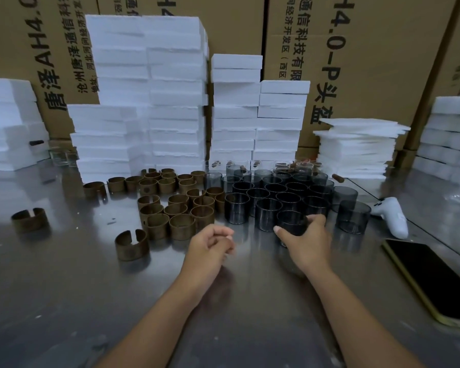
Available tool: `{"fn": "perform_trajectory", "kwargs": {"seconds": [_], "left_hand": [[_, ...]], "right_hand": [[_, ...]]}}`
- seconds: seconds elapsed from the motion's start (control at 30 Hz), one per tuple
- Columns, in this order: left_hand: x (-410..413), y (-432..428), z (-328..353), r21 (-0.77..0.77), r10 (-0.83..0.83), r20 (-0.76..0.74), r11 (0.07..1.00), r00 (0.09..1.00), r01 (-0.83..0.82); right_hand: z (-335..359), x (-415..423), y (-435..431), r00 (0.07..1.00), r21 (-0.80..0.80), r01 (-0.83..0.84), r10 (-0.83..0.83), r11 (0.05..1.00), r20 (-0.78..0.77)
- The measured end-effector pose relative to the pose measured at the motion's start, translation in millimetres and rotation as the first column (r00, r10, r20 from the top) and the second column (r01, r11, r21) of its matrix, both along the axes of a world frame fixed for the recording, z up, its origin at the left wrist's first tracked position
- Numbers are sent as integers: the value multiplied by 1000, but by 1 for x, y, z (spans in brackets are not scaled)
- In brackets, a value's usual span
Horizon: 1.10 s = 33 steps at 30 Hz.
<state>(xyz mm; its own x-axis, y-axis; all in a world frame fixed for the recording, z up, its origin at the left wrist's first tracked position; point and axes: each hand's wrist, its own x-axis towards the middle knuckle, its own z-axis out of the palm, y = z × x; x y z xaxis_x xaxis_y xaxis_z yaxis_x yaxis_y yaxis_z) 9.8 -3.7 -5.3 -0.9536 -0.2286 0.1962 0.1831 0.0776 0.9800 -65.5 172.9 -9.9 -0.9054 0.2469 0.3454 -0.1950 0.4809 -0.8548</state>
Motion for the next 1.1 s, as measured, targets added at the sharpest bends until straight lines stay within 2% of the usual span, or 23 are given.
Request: {"fn": "perform_trajectory", "kwargs": {"seconds": [0.2,0.37,0.47,0.57,0.67,0.73,1.1], "left_hand": [[-2,0,1,-28,112,-65,993,992,-114],[-3,1,1,-36,131,-86,990,988,-134],[-1,3,4,-108,122,-204,983,971,-147],[4,7,5,-250,76,-348,953,934,-171],[6,10,5,-346,26,-408,921,913,-181],[4,10,4,-356,31,-410,915,912,-191],[0,7,-3,-416,30,-329,892,944,-174]], "right_hand": [[6,30,-23,959,-82,-272,262,959,-111],[2,31,-34,928,-292,-373,359,881,-102],[1,32,-41,902,-339,-420,429,842,-52],[-3,31,-46,866,-320,-483,498,815,-38],[-7,31,-55,862,-346,-490,503,800,-57],[-9,31,-61,869,-355,-479,490,802,-66],[-9,27,-74,921,-278,-384,385,880,-54]]}}
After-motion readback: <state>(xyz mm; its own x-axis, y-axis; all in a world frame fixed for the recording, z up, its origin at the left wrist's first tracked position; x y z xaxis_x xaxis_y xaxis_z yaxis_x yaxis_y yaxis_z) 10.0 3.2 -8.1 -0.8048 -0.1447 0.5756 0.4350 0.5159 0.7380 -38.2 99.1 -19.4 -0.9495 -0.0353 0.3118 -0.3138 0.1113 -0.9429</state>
